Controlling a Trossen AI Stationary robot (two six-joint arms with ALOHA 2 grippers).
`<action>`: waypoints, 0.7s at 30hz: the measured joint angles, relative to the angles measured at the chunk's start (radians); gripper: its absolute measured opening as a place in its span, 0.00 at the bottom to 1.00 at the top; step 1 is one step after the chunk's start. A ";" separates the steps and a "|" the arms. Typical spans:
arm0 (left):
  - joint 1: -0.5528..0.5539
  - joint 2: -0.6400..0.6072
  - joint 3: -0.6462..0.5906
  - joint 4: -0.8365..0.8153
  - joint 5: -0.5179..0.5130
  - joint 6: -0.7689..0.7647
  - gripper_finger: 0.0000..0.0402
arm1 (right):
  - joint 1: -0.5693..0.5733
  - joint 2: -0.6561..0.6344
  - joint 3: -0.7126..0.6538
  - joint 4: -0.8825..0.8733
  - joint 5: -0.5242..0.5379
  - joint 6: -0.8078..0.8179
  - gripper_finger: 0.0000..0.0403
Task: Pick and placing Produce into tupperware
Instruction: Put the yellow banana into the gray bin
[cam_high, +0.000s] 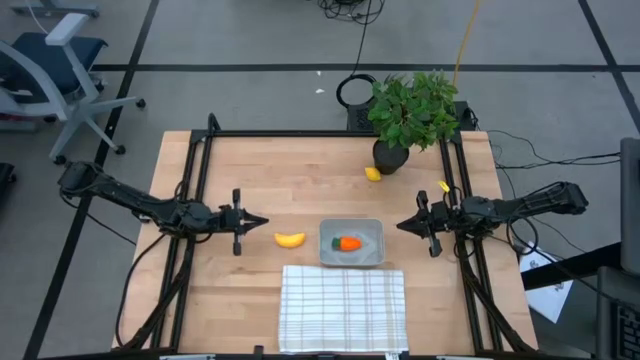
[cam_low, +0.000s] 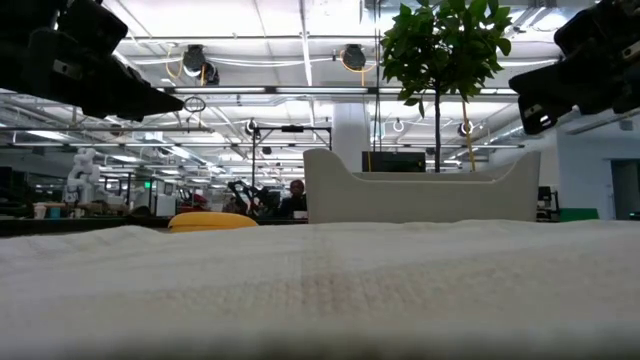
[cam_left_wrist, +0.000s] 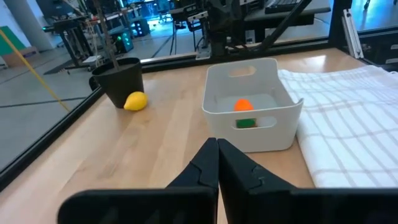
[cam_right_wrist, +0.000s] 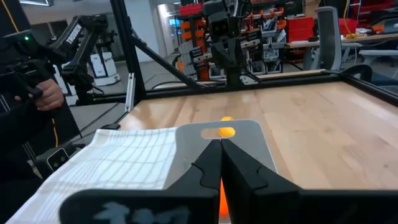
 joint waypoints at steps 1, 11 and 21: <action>0.000 0.000 0.000 0.000 0.000 0.000 0.00 | 0.000 0.000 0.000 0.000 0.000 0.003 0.00; 0.000 0.000 0.000 0.000 0.000 0.006 0.05 | 0.000 0.000 0.000 0.000 -0.002 0.021 0.00; 0.000 0.000 0.000 0.000 -0.001 0.009 0.01 | 0.000 0.000 0.000 -0.001 -0.002 0.021 0.00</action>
